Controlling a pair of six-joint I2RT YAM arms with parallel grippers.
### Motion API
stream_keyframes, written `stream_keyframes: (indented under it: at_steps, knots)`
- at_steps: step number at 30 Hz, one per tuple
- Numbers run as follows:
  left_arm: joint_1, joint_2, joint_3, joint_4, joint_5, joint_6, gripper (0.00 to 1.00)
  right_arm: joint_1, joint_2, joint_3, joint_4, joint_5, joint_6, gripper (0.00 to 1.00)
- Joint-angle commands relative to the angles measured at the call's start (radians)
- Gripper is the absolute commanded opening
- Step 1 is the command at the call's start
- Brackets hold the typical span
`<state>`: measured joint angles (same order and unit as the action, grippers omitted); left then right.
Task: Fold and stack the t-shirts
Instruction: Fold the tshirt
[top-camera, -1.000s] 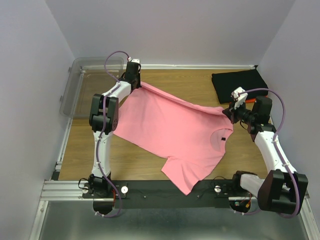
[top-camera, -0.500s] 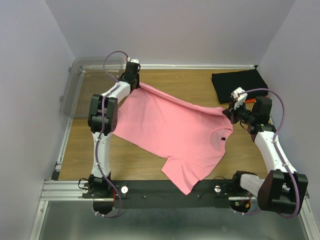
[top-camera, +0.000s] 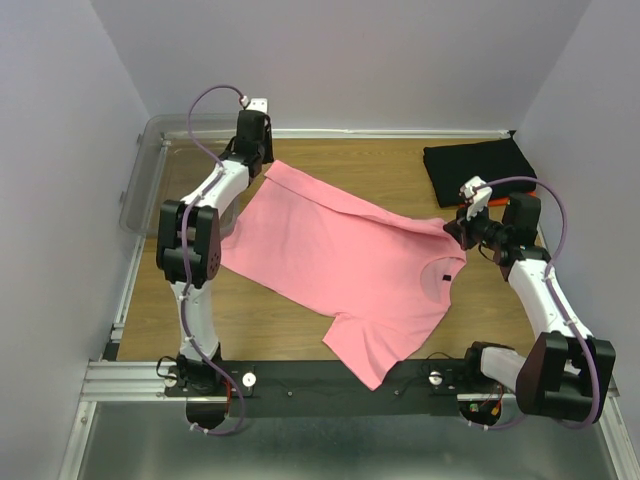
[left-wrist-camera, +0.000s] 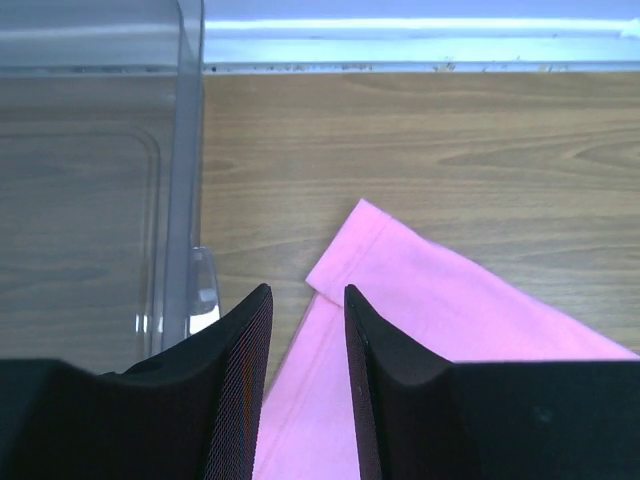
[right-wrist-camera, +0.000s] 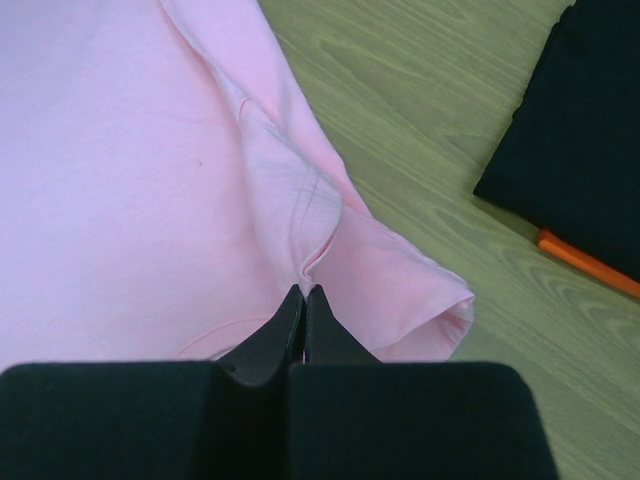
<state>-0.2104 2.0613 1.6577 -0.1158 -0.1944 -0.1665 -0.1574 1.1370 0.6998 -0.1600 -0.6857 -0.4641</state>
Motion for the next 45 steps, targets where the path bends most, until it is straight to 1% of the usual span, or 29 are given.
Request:
stream_keyframes:
  at_steps: [1,11,15,18,23,25,30,39,45]
  knots:
    - [0.006,-0.062,-0.025,0.045,0.009,-0.010,0.43,-0.005,0.009,-0.003,-0.019,-0.009,-0.016,0.02]
    - [0.006,-0.259,-0.078,0.137,0.088,-0.033,0.45,-0.005,-0.019,-0.013,-0.033,0.009,-0.050,0.02]
    - [0.006,-0.357,-0.098,0.145,0.139,-0.082,0.45,-0.005,-0.034,-0.025,-0.055,-0.008,-0.077,0.02]
    - [0.006,-0.427,-0.159,0.165,0.219,-0.122,0.45,-0.005,-0.049,-0.029,-0.090,-0.032,-0.110,0.02]
    - [0.006,-0.538,-0.233,0.183,0.292,-0.156,0.45,-0.005,-0.085,-0.045,-0.134,-0.060,-0.163,0.02]
    - [0.006,-0.559,-0.251,0.174,0.329,-0.163,0.45,-0.005,-0.095,-0.051,-0.144,-0.066,-0.176,0.02]
    - [0.006,-0.654,-0.321,0.174,0.395,-0.180,0.45,-0.005,-0.091,-0.054,-0.170,-0.066,-0.205,0.02]
    - [0.006,-0.835,-0.475,0.154,0.432,-0.154,0.45,-0.005,-0.079,-0.051,-0.214,-0.093,-0.243,0.03]
    - [0.006,-0.937,-0.539,0.096,0.428,-0.108,0.45,-0.005,-0.089,-0.048,-0.254,-0.136,-0.277,0.04]
